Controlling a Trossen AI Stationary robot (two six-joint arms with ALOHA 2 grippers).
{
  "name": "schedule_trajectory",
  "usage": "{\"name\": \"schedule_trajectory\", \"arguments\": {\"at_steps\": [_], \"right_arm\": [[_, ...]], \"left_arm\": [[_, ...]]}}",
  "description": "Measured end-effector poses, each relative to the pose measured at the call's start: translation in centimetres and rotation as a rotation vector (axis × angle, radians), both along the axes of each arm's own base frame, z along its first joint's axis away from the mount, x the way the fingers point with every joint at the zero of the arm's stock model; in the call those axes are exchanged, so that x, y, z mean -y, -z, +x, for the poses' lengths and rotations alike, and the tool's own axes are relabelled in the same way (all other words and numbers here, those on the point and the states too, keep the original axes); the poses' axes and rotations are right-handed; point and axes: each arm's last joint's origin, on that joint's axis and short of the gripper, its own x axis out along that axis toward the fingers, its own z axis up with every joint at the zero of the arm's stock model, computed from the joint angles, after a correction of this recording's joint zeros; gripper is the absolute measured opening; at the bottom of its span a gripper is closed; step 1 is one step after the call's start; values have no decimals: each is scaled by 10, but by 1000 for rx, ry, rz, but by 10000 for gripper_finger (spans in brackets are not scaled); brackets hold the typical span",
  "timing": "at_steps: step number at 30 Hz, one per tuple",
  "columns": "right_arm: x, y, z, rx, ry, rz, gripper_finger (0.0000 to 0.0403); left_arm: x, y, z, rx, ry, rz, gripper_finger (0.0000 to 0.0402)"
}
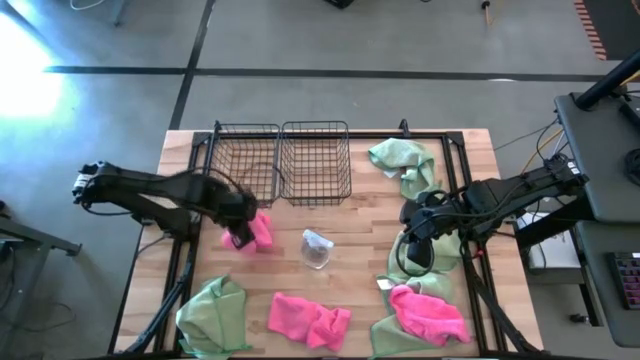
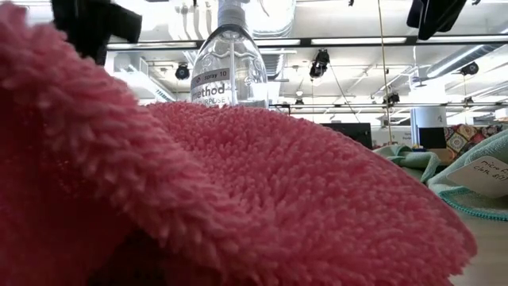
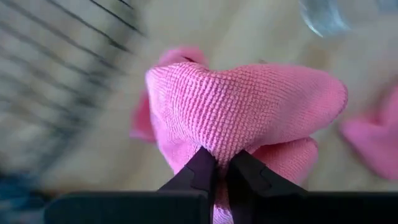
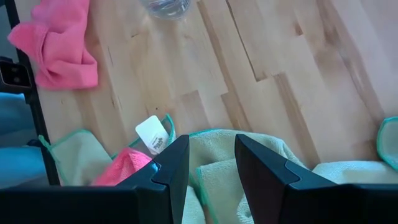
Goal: Sort microfiber towel by color & place in baskets
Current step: Put the top pink microfiber towel into the left black wire basket
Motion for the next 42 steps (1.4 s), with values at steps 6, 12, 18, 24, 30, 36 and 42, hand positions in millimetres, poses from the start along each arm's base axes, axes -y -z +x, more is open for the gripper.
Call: {"name": "schedule_trajectory", "arguments": {"at_steps": [6, 12, 18, 24, 30, 36, 42], "right_arm": [[0, 0, 0, 1, -21, -11, 123], [0, 0, 0, 1, -21, -11, 123], [0, 0, 0, 0, -6, -3, 123], [0, 0, 0, 1, -7, -4, 123], [0, 0, 0, 1, 0, 0, 123], [1, 0, 0, 10, 12, -24, 123], [1, 0, 1, 18, 11, -51, 123]], "left_arm": [[-11, -65, -9, 100, -63, 336, 8], [-20, -118, -20, 231, -116, 621, 8], [-28, -134, -36, 184, -147, 750, 8], [-36, -129, -46, 159, -229, 865, 8], [-41, -120, -50, 118, -251, 904, 27], [-43, -99, -50, 85, -280, 901, 72], [-42, -73, -40, 72, -272, 876, 126]]}}
